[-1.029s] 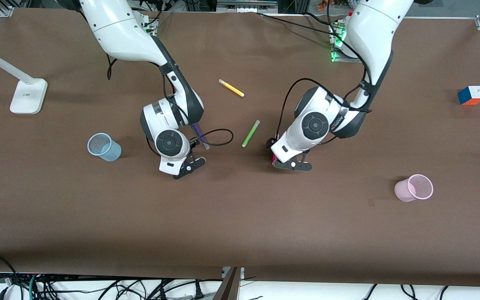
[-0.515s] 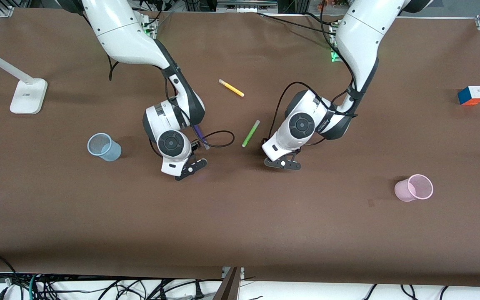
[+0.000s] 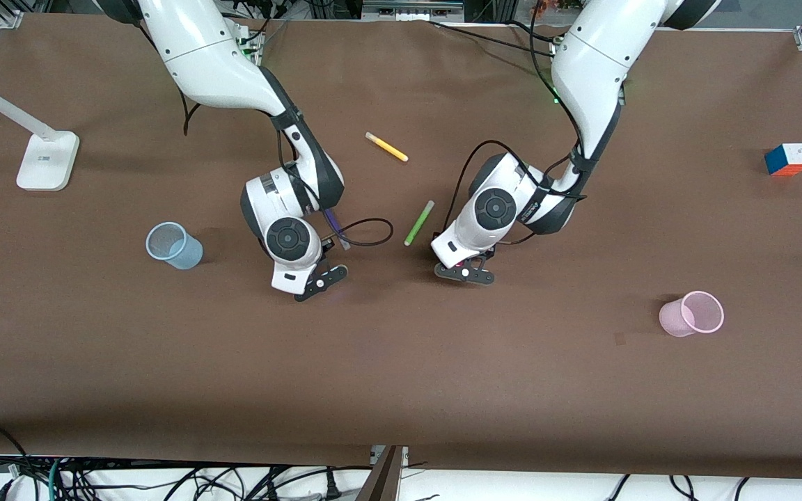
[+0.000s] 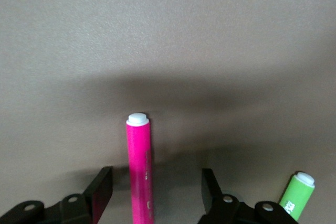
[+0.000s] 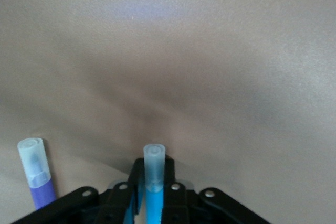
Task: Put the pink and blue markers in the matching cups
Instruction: 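Carry the blue marker to the blue cup while the left gripper lifts pink, then open the right gripper over the blue cup while the left gripper nears pink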
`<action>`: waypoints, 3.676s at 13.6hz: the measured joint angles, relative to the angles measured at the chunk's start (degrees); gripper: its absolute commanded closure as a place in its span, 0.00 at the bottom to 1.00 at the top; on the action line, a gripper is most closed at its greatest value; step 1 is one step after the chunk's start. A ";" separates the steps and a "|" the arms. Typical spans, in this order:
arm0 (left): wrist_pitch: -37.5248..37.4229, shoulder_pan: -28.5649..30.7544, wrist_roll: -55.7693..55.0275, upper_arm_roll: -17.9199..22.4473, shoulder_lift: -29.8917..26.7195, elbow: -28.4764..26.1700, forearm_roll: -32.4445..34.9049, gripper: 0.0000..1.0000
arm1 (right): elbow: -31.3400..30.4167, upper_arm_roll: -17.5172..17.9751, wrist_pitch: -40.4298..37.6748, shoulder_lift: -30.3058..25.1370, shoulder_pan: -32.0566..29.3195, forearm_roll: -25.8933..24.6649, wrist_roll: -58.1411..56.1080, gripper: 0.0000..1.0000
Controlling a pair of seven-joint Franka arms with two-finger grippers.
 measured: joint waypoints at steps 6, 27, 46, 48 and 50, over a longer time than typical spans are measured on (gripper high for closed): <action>0.03 0.07 0.07 0.49 -0.27 0.08 1.05 1.00 | 4.16 -1.60 -10.74 -7.50 -7.12 3.27 -17.00 1.00; -16.15 30.13 59.09 1.85 -19.70 2.21 12.07 1.00 | 0.83 -2.15 -35.34 -6.83 -39.50 35.71 -114.61 0.00; -7.11 48.18 131.48 1.53 -9.36 1.27 -35.33 1.00 | 12.95 -0.89 -39.24 -15.21 -30.22 1.51 -19.83 0.00; -7.68 49.04 131.76 1.49 -8.70 1.26 -35.47 1.00 | 12.55 -0.82 -39.65 -17.95 -29.18 -1.48 -10.72 0.00; -8.10 49.66 131.80 1.38 -8.69 1.27 -35.48 0.01 | 10.09 -0.13 -39.45 -22.74 -29.12 -4.63 -7.38 0.00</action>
